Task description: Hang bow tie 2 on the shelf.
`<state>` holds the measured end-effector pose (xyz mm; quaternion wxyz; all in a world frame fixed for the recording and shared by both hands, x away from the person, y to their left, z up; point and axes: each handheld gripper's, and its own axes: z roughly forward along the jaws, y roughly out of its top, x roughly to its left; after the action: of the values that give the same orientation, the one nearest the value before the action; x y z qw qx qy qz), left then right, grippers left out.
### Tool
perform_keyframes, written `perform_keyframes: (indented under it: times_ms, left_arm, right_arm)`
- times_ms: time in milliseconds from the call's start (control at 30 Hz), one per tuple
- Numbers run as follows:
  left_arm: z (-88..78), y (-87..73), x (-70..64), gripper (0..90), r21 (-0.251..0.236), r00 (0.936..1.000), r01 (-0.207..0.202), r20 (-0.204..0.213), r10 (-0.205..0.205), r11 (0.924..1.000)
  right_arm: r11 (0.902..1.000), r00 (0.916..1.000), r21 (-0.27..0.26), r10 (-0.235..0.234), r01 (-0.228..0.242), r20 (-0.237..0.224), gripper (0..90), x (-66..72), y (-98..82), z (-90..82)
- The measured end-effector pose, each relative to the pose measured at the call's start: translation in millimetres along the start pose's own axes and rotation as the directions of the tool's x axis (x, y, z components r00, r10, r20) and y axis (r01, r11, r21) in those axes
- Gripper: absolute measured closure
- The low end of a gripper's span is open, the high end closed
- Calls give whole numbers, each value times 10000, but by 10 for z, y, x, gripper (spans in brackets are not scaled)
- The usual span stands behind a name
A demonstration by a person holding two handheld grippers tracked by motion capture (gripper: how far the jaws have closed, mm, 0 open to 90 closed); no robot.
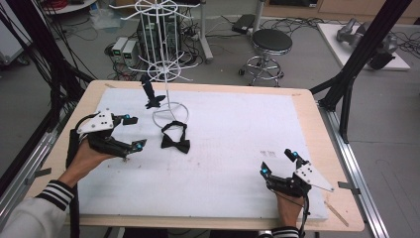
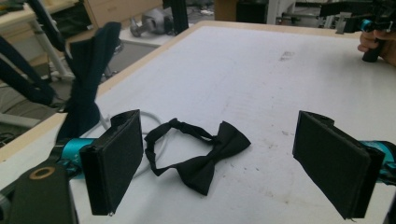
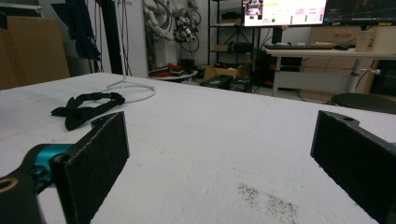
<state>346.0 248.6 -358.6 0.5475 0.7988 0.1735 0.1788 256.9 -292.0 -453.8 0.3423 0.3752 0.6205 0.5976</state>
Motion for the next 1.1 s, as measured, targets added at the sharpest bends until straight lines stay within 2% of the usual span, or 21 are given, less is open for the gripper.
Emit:
perform_keyframes:
  times_ms: [200, 333, 667, 733, 800, 867, 933, 1000, 1033, 1100]
  left_arm:
    - [133, 22, 10, 165, 456, 9997, -143, 199, 134, 9989]
    - [231, 50, 21, 165, 1002, 9986, -401, 393, 364, 9942]
    - [516, 170, 31, 167, 1905, 9898, -1056, 1148, 847, 9760]
    - [576, 173, 32, 167, 2107, 9873, -1156, 1316, 891, 9707]
    - [634, 175, 37, 167, 2420, 9836, -1377, 1474, 1039, 9604]
    - [680, 172, 34, 167, 2624, 9813, -1493, 1575, 1104, 9533]
    - [735, 178, 35, 167, 2917, 9767, -1746, 1726, 1278, 9404]
    - [799, 181, 32, 167, 3042, 9736, -1843, 1870, 1312, 9346]
    - [819, 179, 26, 167, 3121, 9741, -1788, 1894, 1233, 9331]
    - [890, 167, 23, 168, 3319, 9702, -1977, 2011, 1355, 9224]
  right_arm:
    - [10000, 10000, -9, 18, -18, 5, 36, 2, -1, -2]
    - [10000, 10000, -12, 25, -25, 1, 36, -1, 0, -2]
    - [9999, 9999, -32, 101, -101, -26, 36, -1, -2, -10]
    - [10000, 10000, -46, 55, -56, -17, 36, -3, -2, -9]
    - [9999, 10000, -87, 66, -66, -20, 36, -8, -3, -7]
    - [9999, 9999, -90, 131, -131, 2, 36, -9, -3, -9]
    - [9999, 9999, -94, 142, -142, -4, 36, -10, -3, -9]
    - [9998, 9999, -125, 135, -135, -19, 36, -13, -3, -7]
    - [9998, 9998, -104, 176, -176, -14, 36, -11, -3, -10]
    - [9998, 9999, -125, 150, -150, -25, 36, -14, -4, -8]
